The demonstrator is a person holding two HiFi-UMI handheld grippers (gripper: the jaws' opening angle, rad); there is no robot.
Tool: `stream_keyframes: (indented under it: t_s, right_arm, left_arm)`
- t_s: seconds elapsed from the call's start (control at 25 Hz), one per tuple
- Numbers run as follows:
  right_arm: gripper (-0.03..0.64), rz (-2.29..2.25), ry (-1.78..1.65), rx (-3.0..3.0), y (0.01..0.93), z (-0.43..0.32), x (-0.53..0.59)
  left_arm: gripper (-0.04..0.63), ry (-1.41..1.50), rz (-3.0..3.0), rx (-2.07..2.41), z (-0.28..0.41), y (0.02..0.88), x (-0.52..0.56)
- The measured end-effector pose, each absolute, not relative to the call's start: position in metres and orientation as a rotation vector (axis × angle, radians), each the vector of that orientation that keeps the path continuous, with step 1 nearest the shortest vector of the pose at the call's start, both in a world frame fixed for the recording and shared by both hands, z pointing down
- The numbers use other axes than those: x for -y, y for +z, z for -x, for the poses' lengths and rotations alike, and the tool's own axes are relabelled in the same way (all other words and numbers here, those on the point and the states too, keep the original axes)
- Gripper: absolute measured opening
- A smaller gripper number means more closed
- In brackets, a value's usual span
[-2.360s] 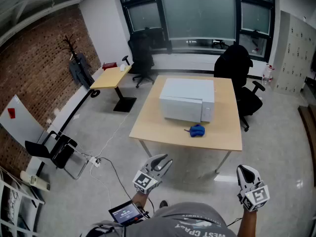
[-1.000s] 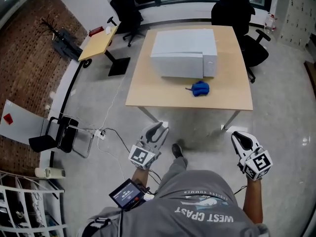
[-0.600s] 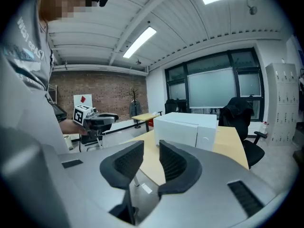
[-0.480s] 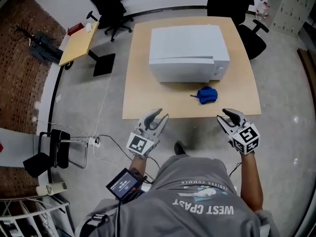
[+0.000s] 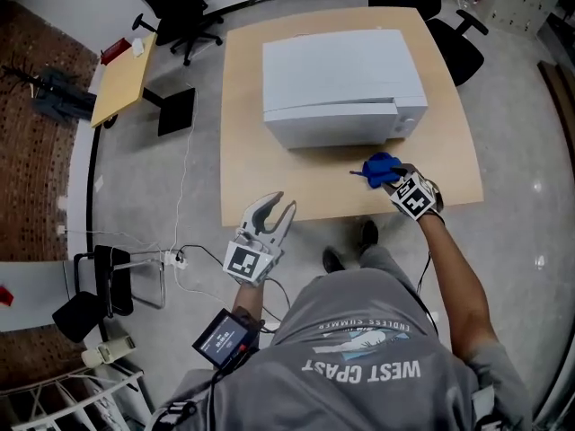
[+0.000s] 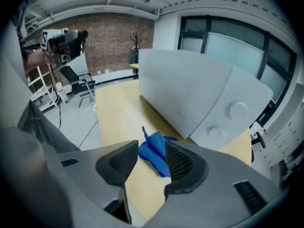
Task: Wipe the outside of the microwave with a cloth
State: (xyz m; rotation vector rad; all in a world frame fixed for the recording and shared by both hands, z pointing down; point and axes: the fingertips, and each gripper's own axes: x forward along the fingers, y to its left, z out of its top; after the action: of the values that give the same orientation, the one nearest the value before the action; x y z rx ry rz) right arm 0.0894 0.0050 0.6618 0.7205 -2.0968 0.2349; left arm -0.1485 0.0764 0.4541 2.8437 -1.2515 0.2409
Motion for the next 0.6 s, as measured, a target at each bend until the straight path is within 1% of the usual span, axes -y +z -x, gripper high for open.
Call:
stream_keyframes:
  t_s: [0.08,0.16,0.36,0.4,0.48,0.52,0.6]
  right_arm:
    - [0.200,-0.655,0.218,2.023,0.693,-0.095,0.008]
    - [0.226,-0.580,0.199,1.959,0.722,-0.101,0.017]
    - [0.233,-0.453,0.205,1.921,0.775,-0.121,0.029]
    - [0.212,-0.459,0.218,1.941,0.779,-0.125,0.034]
    - [0.135,-0.497,0.270,1.992,0.777,-0.128,0.043]
    - [0.115,-0.537,0.296,2.027,0.770,-0.127,0.049]
    - [0.106,-0.682,0.327,2.144,0.735,-0.121,0.064]
  left_arm:
    - [0.132,0.266,-2.809,1.293,0.150,0.451,-0.068]
    - [0.132,0.300,-2.773,1.323,0.151,0.452,-0.061]
    - [0.132,0.296,-2.764,1.388,0.132,0.452,-0.034]
    - [0.132,0.301,-2.761,1.398,0.126,0.454,-0.028]
    - [0.132,0.298,-2.746,1.411,0.120,0.461,-0.020]
    - [0.132,0.290,-2.734,1.413,0.120,0.465,-0.017]
    - [0.132,0.279,-2.709,1.406,0.124,0.473,-0.013]
